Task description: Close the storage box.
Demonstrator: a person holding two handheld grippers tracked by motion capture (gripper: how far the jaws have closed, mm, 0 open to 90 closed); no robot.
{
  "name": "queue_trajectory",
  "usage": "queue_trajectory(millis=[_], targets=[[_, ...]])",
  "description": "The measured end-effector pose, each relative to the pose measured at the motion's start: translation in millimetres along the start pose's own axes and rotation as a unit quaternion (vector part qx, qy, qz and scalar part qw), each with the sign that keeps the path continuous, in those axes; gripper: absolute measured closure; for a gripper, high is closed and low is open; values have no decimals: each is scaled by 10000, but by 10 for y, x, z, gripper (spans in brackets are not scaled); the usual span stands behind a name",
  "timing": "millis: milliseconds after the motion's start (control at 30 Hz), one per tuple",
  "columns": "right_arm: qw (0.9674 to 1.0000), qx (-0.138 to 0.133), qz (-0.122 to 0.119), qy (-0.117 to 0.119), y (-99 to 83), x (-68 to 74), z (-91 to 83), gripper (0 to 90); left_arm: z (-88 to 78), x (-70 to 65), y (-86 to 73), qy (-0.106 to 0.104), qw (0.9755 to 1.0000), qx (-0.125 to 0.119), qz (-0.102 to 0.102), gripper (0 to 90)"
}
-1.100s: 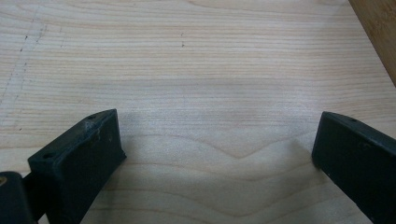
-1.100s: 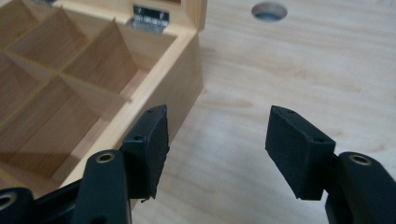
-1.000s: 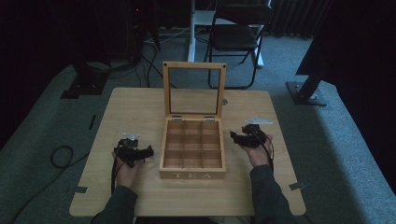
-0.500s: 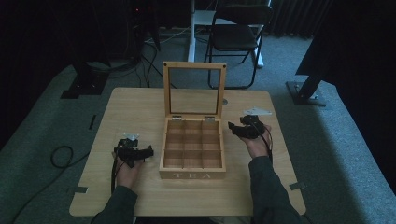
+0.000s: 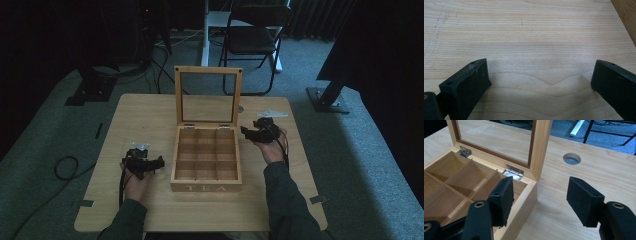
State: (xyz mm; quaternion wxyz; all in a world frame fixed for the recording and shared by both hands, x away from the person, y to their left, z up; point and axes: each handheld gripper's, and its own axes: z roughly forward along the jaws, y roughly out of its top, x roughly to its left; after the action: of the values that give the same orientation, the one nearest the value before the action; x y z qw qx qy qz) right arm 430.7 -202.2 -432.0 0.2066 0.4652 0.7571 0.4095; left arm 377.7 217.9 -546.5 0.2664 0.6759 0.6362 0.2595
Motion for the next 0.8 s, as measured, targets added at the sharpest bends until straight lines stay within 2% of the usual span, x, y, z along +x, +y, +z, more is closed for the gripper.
queue_trajectory(millis=[467,800], targets=[[9997,-130,-197,-57,257,40,38,382,-2,3,0,-3,10000,19,20,16],[9991,-208,-346,-91,423,44,130,380,-2,4,1,0,10000,20,28,17]])
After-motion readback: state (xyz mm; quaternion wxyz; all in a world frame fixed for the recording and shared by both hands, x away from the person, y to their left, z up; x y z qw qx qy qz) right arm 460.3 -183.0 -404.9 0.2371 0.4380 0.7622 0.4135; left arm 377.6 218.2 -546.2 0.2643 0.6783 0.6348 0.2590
